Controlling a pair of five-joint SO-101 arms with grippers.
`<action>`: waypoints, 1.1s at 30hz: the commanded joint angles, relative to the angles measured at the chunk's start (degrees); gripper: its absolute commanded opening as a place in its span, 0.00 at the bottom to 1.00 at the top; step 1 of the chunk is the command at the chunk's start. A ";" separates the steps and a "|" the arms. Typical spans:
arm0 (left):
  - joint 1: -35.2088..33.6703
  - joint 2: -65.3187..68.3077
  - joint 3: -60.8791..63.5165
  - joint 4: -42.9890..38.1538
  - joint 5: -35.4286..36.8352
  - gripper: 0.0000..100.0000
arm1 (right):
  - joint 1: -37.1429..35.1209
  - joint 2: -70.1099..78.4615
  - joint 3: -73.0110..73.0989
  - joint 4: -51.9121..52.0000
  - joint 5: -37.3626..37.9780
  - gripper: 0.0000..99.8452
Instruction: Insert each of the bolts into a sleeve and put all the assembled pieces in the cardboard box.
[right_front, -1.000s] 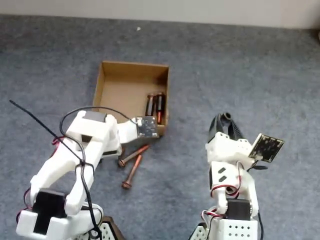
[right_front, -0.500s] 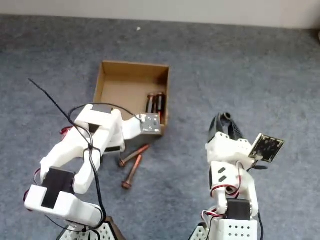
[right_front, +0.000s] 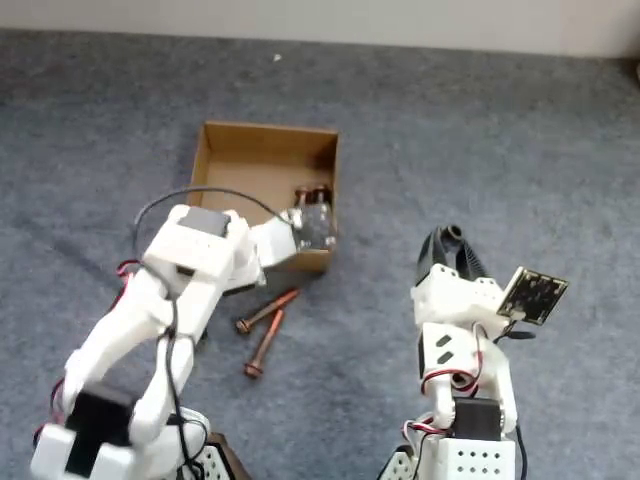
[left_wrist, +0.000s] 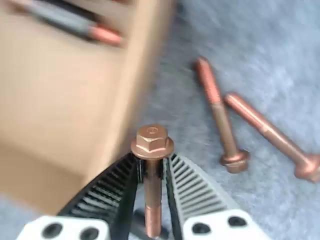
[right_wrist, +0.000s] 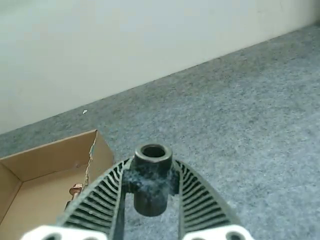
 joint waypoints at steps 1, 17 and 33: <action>1.10 -11.56 -1.45 0.44 8.44 0.00 | -3.65 -0.75 -0.57 -1.36 4.40 0.00; 1.80 -37.41 6.46 -14.33 47.91 0.00 | -31.08 -1.01 0.75 8.31 13.19 0.00; 11.21 -61.23 20.53 -25.23 61.19 0.00 | -41.80 -1.01 2.68 0.57 17.93 0.00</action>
